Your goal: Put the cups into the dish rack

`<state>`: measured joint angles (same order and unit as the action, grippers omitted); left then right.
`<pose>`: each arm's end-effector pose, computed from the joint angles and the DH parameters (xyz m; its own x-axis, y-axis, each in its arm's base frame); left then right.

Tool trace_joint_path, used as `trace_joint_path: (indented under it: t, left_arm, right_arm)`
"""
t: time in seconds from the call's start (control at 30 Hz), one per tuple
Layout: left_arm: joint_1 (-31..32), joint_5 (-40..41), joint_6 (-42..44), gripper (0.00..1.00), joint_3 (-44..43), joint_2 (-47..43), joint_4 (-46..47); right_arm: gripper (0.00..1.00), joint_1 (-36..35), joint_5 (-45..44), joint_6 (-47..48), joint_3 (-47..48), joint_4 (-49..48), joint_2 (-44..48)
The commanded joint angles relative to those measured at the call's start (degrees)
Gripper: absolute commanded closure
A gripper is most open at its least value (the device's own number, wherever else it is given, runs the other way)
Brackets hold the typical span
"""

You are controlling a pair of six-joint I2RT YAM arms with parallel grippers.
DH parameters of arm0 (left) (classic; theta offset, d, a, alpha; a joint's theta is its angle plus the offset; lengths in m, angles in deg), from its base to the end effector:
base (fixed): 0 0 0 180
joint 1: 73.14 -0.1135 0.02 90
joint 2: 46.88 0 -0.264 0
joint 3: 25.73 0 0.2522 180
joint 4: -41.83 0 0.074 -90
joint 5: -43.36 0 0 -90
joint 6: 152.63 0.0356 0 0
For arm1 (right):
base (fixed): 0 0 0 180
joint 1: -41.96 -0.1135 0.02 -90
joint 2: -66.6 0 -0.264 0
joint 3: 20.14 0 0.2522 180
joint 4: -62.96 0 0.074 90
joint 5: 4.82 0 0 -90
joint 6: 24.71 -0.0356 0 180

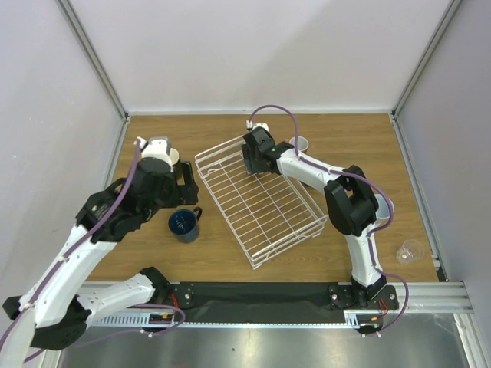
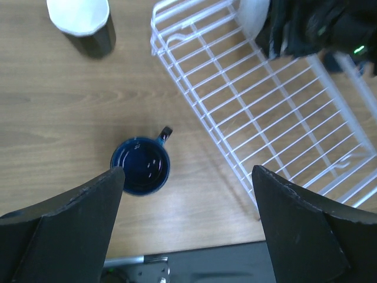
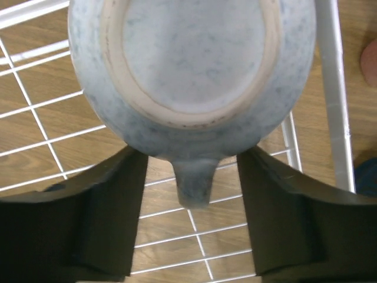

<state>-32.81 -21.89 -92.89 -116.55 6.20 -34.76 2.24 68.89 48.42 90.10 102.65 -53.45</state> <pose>0.1192 -0.0816 0.4122 -0.5840 -0.1045 -0.8050 0.0520 0.9848 -0.1656 0.3686 0.2933 0.2168 -0.6971 -0.2170 -0.6834 -0.2832 0.9589 -0.0156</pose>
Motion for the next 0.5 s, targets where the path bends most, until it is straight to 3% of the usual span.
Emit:
trace_joint_path:
  t: [0.0,0.07,0.33,0.47]
  left_arm:
    - [-0.52,-1.81,-1.99,0.06,-0.29,2.81,-4.23]
    - [-0.61,-2.07,-2.96,0.09,0.50,3.34,-5.11]
    - [-1.05,-5.76,-9.55,0.21,4.97,3.70,-5.20]
    - [-1.22,-9.28,-9.55,0.20,9.46,6.59,-3.88]
  right_arm:
    - [0.30,-0.09,-1.64,-0.98,2.13,0.08,3.41]
    - [0.23,-0.09,-1.11,-1.24,1.78,0.87,4.47]
    - [0.23,-0.79,3.20,-4.58,2.91,8.42,17.10]
    - [0.23,-0.53,3.37,-6.08,0.55,16.41,27.30]
